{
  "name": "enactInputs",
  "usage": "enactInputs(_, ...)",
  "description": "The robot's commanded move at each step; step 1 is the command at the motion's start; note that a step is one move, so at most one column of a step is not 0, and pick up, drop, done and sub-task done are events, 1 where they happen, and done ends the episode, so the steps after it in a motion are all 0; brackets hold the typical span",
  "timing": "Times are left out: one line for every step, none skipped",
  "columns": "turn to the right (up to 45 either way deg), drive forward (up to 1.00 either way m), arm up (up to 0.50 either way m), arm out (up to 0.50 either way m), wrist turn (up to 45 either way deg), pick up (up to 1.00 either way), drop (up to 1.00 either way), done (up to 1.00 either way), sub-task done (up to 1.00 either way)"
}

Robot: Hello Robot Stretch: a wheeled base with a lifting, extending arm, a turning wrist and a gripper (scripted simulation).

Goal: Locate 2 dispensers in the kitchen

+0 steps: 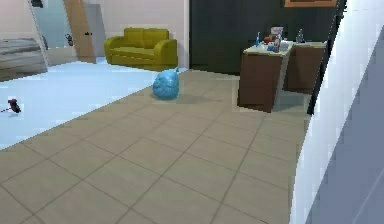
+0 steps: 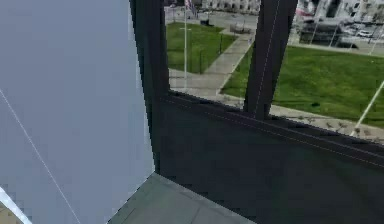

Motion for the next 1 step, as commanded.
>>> enactInputs(-3.0, 0.0, 0.0, 0.0, 0.0, 0.0, 0.0, 0.0, 0.0)
